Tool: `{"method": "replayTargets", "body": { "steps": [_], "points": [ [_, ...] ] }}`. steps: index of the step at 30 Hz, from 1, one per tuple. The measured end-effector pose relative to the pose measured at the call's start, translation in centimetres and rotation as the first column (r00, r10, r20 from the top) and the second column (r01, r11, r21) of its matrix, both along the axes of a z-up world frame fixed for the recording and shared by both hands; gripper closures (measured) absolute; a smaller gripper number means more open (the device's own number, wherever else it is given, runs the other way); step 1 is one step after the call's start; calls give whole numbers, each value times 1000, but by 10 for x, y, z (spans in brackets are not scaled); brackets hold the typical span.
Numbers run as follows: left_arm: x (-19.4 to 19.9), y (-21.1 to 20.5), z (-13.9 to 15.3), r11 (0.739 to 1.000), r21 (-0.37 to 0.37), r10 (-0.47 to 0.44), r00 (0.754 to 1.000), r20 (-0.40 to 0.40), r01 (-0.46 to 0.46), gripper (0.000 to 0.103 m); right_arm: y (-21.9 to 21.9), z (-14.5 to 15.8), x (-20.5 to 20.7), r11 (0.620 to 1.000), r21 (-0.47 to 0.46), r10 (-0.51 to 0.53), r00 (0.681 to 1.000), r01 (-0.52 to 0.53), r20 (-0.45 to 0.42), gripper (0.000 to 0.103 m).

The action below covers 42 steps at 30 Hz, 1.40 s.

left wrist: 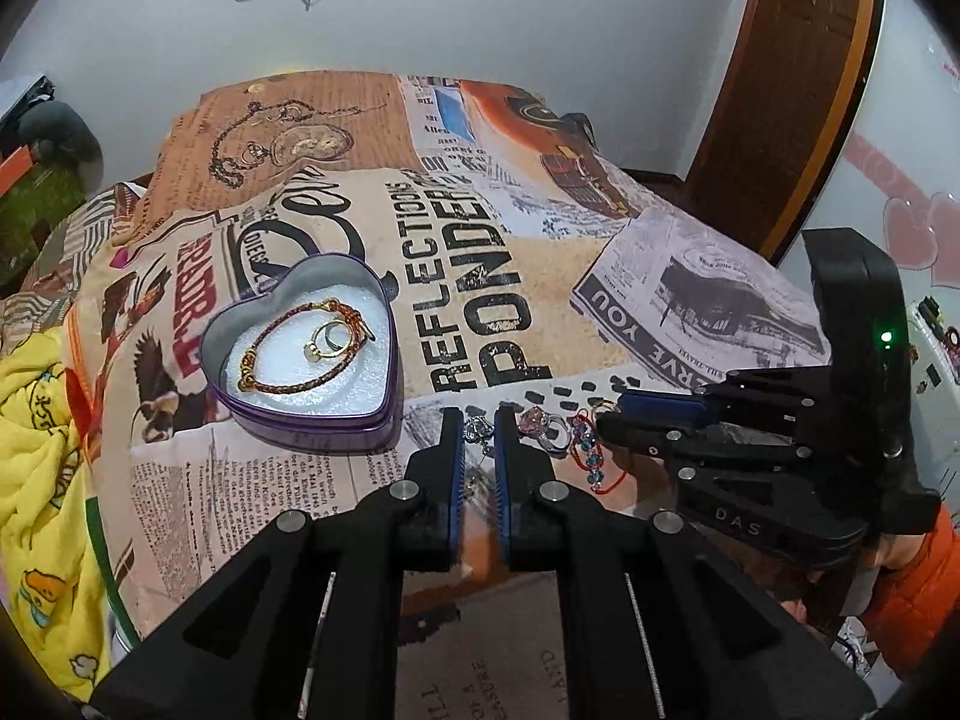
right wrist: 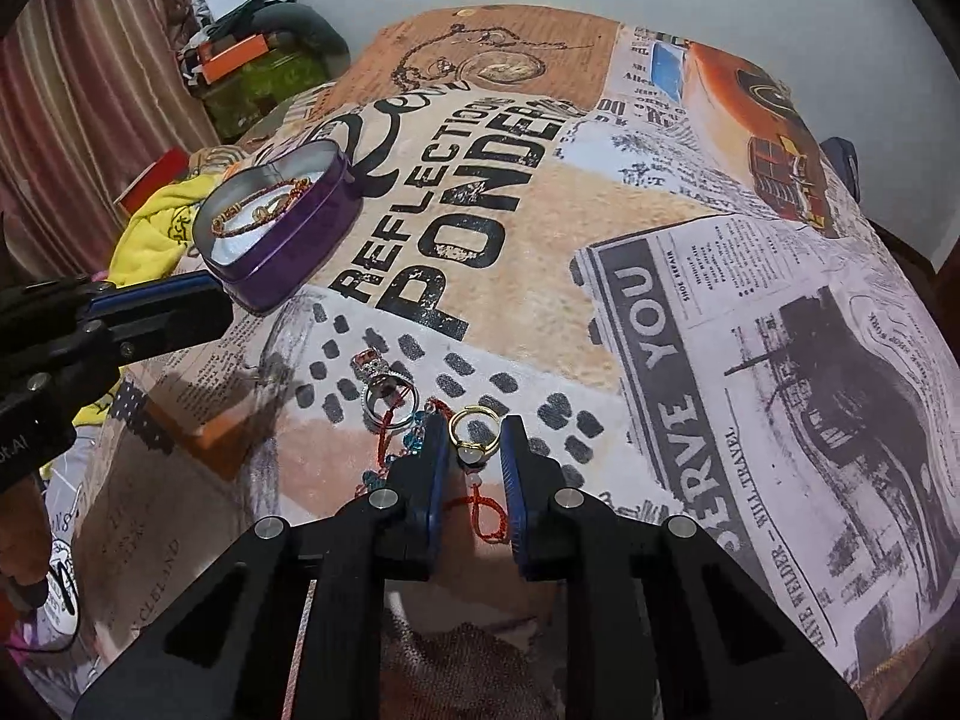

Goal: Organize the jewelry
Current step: 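Carry the grasped charms in both tools toward the heart tin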

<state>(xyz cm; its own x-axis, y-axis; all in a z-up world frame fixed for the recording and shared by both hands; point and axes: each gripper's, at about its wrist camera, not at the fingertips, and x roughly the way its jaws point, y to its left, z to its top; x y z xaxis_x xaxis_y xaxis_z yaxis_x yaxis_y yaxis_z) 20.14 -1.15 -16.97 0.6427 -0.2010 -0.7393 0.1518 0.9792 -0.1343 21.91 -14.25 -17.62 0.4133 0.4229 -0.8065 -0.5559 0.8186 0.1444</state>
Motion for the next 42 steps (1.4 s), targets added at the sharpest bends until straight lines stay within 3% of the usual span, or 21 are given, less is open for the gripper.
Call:
{"method": "replayTargets", "body": {
  "steps": [10, 20, 32, 42],
  "points": [
    [-13, 14, 29, 999, -7, 37, 997, 65, -36, 95, -4, 52, -8, 996, 82, -33, 995, 25, 95, 87],
    [-26, 37, 58, 996, -4, 86, 986, 146, -86, 95, 24, 92, -20, 988, 152, -7, 982, -22, 187, 87],
    [-20, 73, 73, 991, -3, 135, 969, 206, -137, 95, 57, 99, -13, 981, 181, 30, 978, -68, 206, 87],
    [3, 88, 55, 990, -27, 144, 973, 182, -141, 95, 77, 86, 2, 981, 174, 56, 981, -89, 184, 87]
  ]
}}
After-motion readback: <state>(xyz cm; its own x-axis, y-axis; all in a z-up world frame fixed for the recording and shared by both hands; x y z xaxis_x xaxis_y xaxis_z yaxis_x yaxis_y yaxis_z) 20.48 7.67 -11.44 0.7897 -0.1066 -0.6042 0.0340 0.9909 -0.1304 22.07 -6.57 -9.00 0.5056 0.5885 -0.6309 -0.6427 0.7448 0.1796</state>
